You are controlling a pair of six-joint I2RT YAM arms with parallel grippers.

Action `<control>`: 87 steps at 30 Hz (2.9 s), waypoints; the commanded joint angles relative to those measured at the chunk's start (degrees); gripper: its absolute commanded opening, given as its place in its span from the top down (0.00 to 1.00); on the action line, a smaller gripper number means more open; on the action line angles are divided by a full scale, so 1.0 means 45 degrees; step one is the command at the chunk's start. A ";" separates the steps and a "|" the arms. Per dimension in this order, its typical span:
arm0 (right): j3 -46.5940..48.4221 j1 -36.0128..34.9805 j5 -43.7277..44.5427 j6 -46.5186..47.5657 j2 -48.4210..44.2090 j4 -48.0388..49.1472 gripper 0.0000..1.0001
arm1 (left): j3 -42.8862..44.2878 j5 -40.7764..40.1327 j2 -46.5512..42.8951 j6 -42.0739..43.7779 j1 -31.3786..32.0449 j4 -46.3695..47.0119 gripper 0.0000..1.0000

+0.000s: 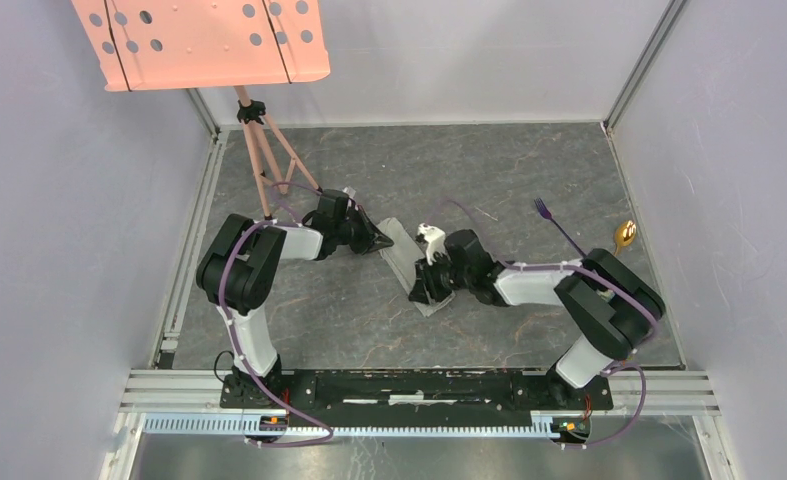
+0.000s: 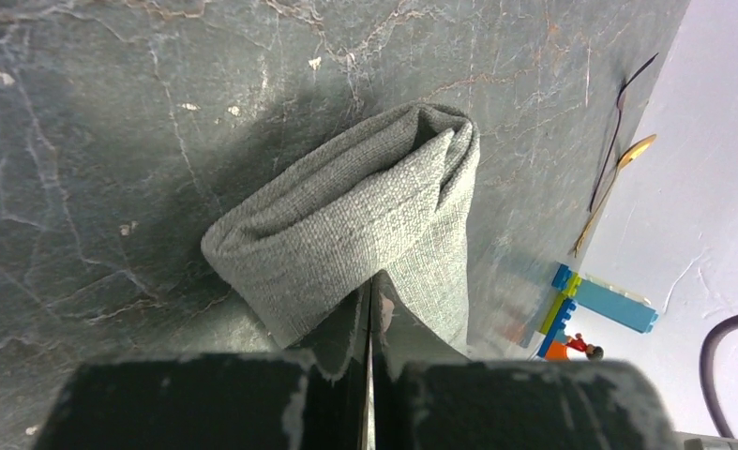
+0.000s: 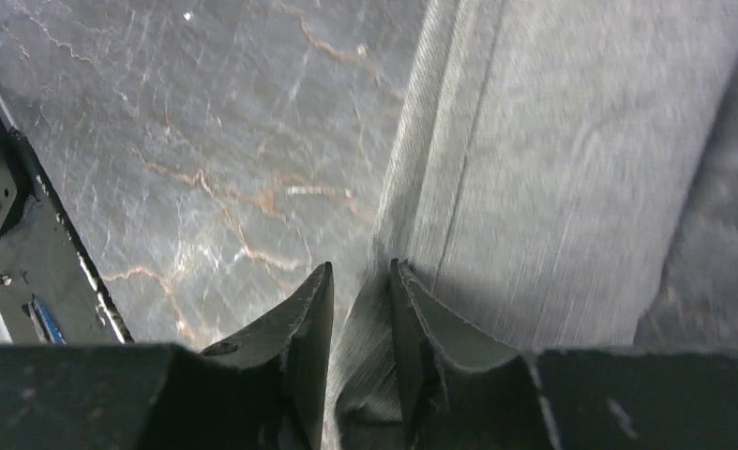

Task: Fold the napkin into a case and place the utensils inside
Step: Smooth out the smaller rectangle-folded napkin at the center of the board, then pick up the smaller rectangle-folded napkin from the center of the board, then turn over the smaller rectangle-folded napkin at the center of the board.

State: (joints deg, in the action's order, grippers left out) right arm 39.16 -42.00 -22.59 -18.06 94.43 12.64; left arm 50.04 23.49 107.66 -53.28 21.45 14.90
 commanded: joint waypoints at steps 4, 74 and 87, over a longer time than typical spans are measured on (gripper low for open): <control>-0.2598 -0.0058 0.0286 0.0017 -0.1597 0.0497 0.65 | 0.0086 -0.0661 0.0807 0.1238 -0.0297 -0.1509 0.98; -0.1489 -0.2541 -0.3871 -0.7994 -0.0304 0.6902 1.00 | 0.1175 -0.2860 -1.3070 0.4321 -0.0803 -1.2077 0.48; 0.1574 0.1737 -0.2532 0.0888 0.0647 -0.3131 0.44 | -0.0143 -0.0169 -1.0904 0.4604 -0.0768 -1.0184 0.47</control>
State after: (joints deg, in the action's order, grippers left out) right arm 34.20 -37.36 -44.73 -40.69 100.68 28.18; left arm 52.40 15.77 55.70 -35.55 18.00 -35.90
